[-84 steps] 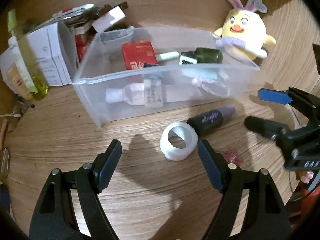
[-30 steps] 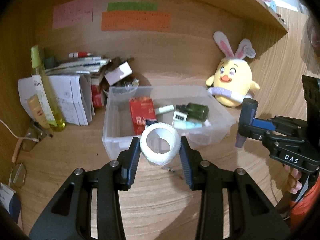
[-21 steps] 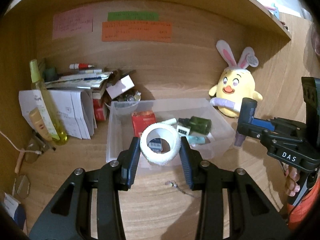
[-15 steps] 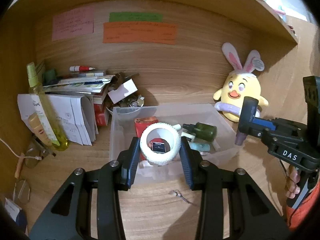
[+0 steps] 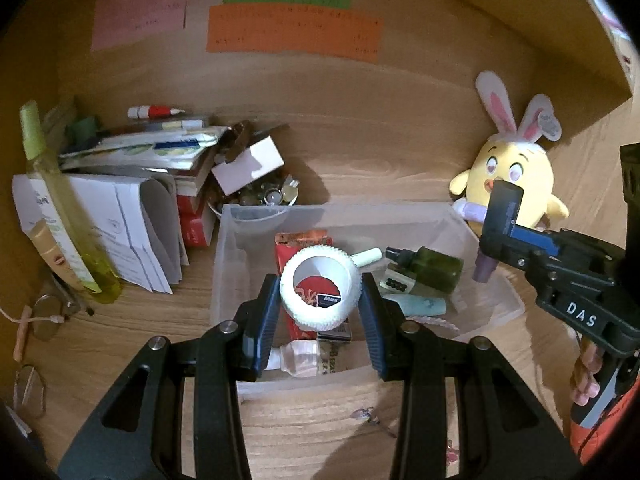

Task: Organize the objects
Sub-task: 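Lift the tape roll and purple tube and carry both over the clear box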

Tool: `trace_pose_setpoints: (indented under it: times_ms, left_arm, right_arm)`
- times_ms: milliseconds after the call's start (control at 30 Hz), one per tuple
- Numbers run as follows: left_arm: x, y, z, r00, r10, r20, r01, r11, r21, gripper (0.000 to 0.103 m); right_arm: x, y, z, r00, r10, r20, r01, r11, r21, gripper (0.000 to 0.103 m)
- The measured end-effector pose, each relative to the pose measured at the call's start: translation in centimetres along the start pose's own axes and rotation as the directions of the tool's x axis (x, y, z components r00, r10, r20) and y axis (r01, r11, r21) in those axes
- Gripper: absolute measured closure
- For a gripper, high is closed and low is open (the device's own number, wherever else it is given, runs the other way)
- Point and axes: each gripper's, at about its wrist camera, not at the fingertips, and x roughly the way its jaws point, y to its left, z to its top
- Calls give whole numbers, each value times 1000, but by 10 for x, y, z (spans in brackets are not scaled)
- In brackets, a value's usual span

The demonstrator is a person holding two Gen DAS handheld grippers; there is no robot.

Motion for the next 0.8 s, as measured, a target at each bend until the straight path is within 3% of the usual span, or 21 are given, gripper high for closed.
trace_pose_setpoints:
  times_ms: [800]
  left_arm:
    - [50,-11,-10,992,-40,-123,44,998,35,64]
  right_arm:
    - [52,16,-21,991,-25,-132,14,997,-81,80]
